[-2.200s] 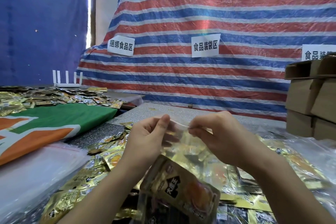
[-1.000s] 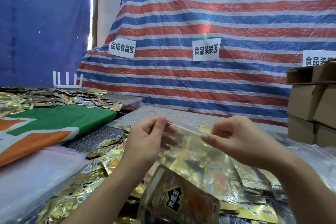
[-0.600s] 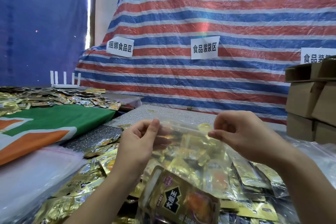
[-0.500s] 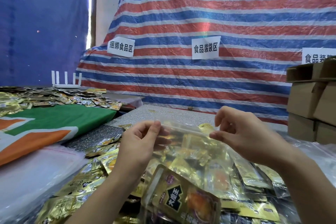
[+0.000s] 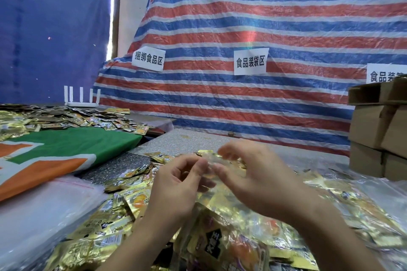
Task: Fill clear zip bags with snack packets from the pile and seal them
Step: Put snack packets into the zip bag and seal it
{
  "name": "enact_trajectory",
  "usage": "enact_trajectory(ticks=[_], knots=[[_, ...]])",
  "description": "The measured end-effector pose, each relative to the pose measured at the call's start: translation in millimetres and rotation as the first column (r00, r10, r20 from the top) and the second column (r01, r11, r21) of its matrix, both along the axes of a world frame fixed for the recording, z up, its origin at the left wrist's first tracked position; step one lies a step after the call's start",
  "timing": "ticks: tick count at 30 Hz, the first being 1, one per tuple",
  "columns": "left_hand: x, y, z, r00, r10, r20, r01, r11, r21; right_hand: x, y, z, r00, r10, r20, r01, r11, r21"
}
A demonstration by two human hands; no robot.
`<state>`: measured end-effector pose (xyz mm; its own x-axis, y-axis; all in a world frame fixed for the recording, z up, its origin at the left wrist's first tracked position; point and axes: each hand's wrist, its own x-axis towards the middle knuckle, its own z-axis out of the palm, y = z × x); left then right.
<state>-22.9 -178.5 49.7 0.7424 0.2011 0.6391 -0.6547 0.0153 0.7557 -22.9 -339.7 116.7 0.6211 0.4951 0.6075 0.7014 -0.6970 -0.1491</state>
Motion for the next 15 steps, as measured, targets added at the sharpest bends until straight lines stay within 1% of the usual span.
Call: enact_trajectory(ticks=[3,5,9,15], knots=[[1,1,0,1.0,0.007,0.015,-0.007,1.0,0.0,2,17,-2,1.0,-0.001,-0.002,0.001,1.0,-0.012],[2,2,-1,1.0,0.006,0.017,-0.006,1.0,-0.003,6,22,-3,1.0,-0.01,-0.023,0.01,1.0,0.011],[2,2,0,1.0,-0.005,0.025,0.005,1.0,-0.019,11,22,-4,0.997,-0.017,-0.07,0.02,0.998,0.055],[3,5,-2,0.999,0.018,0.035,-0.019,1.0,0.007,12,21,-6,0.995,0.0,-0.096,0.008,0.997,0.081]])
